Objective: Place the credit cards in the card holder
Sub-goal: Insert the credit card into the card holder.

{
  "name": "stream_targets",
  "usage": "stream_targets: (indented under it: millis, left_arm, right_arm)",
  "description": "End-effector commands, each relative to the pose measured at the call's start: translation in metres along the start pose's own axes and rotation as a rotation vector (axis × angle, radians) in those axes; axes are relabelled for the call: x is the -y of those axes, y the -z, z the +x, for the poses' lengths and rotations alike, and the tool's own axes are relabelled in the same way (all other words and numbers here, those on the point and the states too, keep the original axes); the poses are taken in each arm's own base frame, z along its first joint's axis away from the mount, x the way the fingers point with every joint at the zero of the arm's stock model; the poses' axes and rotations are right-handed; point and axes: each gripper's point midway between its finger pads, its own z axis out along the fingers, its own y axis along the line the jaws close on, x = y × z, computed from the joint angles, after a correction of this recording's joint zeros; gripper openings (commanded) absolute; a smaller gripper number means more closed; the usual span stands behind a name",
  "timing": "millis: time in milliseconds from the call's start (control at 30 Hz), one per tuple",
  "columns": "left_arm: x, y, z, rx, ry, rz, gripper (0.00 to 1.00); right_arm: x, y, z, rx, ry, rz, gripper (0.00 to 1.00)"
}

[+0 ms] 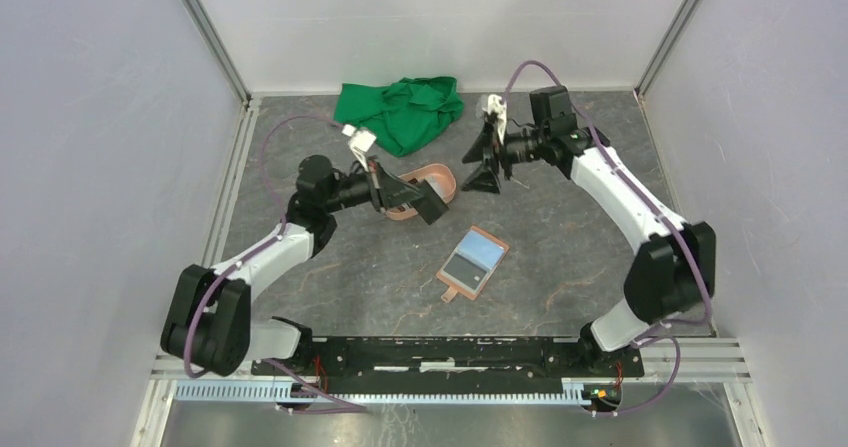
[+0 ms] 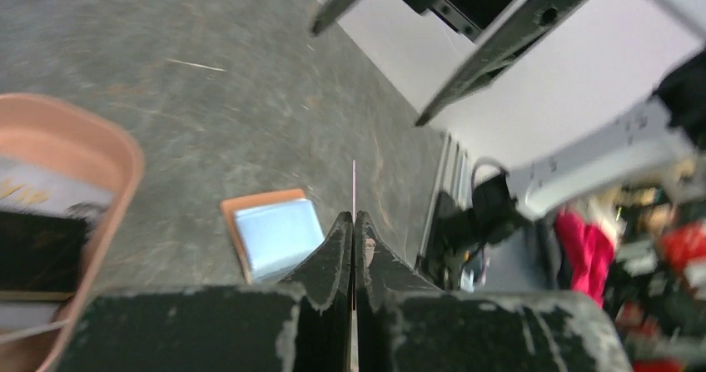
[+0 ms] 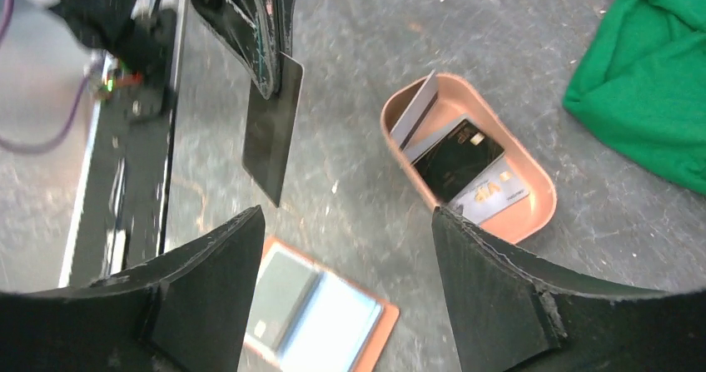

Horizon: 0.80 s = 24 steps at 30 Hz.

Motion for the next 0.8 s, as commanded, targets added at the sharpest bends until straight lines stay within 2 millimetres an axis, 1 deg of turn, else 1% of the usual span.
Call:
stream_targets:
  millis: [0,33,100,133,233,333,500,567,667,767]
  left_arm:
    - [0.014,-0.01,0.055,-0.234,-0.247,0.013,0.02]
    - [0.018,-0.012,0.063,-0.244,-0.255,0.019,0.02]
    - [0.02,-0.013,0.074,-0.241,-0.268,0.017,0.02]
    - [0.024,-0.014,0.077,-0.235,-0.27,0.026,0.02]
    - [0.033,-0.016,0.084,-0.209,-0.285,0.048,0.02]
    - [0.041,-0.019,0.09,-0.191,-0.275,0.075,0.02]
    - [0.051,-0.021,0.096,-0.115,-0.179,0.12,0.02]
    - [0.052,-0.021,0.1,-0.1,-0.156,0.124,0.02]
    - [0.052,-0.021,0.106,-0.094,-0.142,0.117,0.02]
    - [0.056,-0.022,0.107,-0.08,-0.138,0.129,0.02]
  right_arm:
    - [-0.06,0.026,0.054,-0.127,0.162,-0.127,0.81]
    - [-0.067,0.029,0.063,-0.134,0.172,-0.127,0.81]
    - [-0.076,0.035,0.073,-0.135,0.205,-0.1,0.82]
    - [-0.08,0.036,0.082,-0.135,0.184,-0.096,0.82]
    - [-0.085,0.034,0.091,-0.079,0.143,-0.073,0.81]
    - [-0.088,0.03,0.09,-0.007,0.1,-0.086,0.81]
    - [-0.097,0.023,0.088,0.104,-0.03,-0.153,0.79]
    - [-0.096,0.021,0.093,0.115,-0.054,-0.151,0.79]
    - [-0.092,0.018,0.105,0.093,-0.082,-0.132,0.77]
    - [-0.096,0.015,0.113,0.086,-0.124,-0.161,0.75]
